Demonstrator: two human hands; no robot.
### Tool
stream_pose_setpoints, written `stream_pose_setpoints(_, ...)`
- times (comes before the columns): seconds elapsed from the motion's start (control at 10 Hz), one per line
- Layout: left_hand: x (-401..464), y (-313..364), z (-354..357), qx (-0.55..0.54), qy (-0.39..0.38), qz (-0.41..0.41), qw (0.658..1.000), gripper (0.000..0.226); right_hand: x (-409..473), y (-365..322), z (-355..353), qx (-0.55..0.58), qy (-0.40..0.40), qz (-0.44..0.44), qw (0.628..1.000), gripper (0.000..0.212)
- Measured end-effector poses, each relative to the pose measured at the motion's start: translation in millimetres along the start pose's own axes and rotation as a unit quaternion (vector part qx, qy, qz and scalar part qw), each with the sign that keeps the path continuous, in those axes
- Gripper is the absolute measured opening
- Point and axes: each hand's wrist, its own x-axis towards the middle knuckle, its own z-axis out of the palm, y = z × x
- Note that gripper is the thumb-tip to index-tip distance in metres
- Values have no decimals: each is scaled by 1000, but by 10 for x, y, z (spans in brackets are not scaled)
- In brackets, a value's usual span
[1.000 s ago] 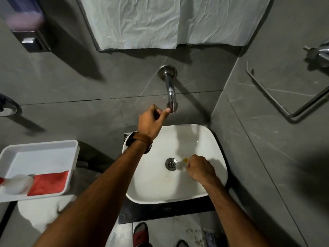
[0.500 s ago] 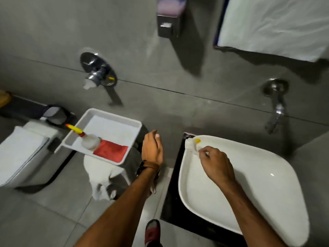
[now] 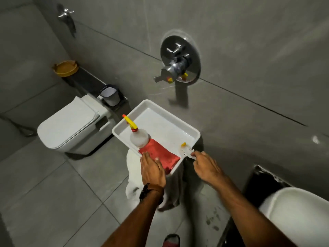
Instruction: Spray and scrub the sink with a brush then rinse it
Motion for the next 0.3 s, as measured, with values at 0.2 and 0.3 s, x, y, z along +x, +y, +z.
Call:
stream_pose_setpoints(0.2,341,-321,201,18,-18,-38,999,61,948,-335,296,-69,-24,-32,997,54)
stream_pose_setpoints(0.3,432,-380,277,6,-11,-48,999,61,1231,-457,416,-108,-10,-44,993,61)
